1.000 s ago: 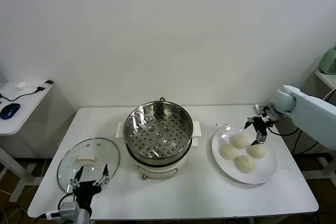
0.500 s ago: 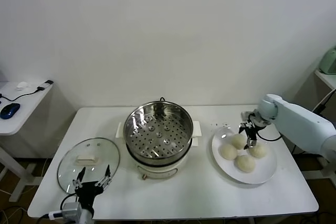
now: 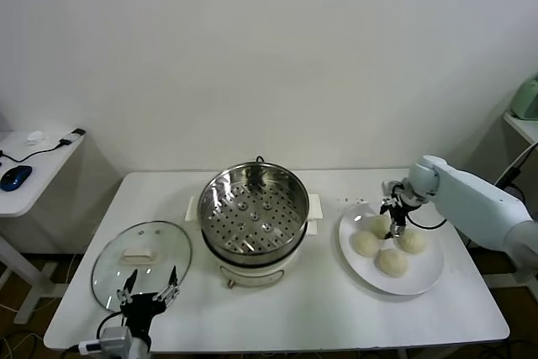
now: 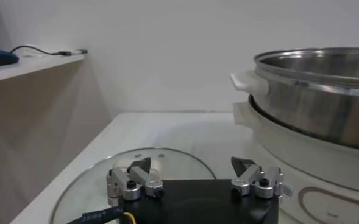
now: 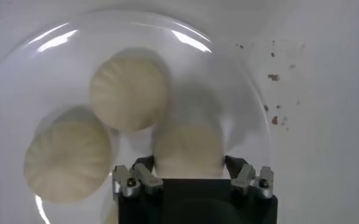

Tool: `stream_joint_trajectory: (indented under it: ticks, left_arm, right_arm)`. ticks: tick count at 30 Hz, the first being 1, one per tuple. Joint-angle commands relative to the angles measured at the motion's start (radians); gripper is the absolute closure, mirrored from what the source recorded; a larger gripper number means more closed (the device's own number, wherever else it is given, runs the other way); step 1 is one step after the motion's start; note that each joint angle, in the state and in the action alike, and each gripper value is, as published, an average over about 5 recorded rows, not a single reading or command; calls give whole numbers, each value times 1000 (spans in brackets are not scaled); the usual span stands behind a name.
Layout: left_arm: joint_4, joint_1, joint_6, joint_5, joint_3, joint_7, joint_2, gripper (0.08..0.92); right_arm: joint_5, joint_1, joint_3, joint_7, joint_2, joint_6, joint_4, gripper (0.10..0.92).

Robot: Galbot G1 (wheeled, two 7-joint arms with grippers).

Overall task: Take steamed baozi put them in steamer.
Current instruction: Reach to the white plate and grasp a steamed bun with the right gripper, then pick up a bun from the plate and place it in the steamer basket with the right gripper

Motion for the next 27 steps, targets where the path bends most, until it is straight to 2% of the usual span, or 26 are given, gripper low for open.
stream_joint_trajectory:
  ticks: [1,6,12,15,19,24,27]
  left_arm:
    - [-2,1,0,5,1,0,-2,177]
    - [-17,13,2,10,6,-2,-6,177]
    - [-34,20,4,13,10,-4,-6,177]
    - [-38,20,5,13,12,-5,-4,177]
    - [-38,17,8,13,15,-6,-1,177]
    - [-34,15,8,16,22,-8,0,177]
    - [-32,17,7,20,25,-11,0,177]
  right_arm:
    - [8,0,4,6,-4,-8,14,327]
    - [66,145,-96,-18,-64,-7,111,330]
    - [240,559,-399,-53,-51,54,245,330]
    - [333,756,-508,-70,28,150,294,330]
    - [372,904,-561,-62,181,325,373,330]
    - [394,920,-549,-37,364,487,497,330]
    - [338,875,-546,-34,439,563,548,330]
